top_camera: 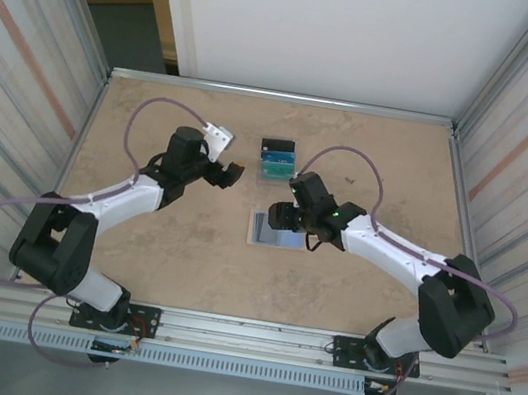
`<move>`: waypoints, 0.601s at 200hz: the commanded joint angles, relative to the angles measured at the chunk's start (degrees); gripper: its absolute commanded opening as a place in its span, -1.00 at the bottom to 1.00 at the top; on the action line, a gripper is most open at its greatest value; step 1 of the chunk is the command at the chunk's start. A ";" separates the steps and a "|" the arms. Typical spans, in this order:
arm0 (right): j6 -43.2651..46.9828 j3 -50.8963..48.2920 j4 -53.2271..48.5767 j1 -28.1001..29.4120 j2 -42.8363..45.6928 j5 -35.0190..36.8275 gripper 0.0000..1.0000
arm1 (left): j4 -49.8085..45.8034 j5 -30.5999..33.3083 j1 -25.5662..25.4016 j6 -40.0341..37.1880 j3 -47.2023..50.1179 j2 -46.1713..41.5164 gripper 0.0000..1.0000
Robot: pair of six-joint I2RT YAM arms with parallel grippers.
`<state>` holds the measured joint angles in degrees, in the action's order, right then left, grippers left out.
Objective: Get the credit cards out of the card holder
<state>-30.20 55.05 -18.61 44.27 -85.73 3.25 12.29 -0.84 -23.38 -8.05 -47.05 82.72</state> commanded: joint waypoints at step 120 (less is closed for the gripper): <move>-0.61 12.28 -8.13 5.34 -20.53 1.69 0.06 | -2.10 10.99 -0.35 9.80 0.71 -3.01 0.97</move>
<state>-30.87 65.91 -24.47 49.54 -104.20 4.03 10.50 8.84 -23.38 0.58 -45.23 79.70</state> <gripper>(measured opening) 0.538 0.986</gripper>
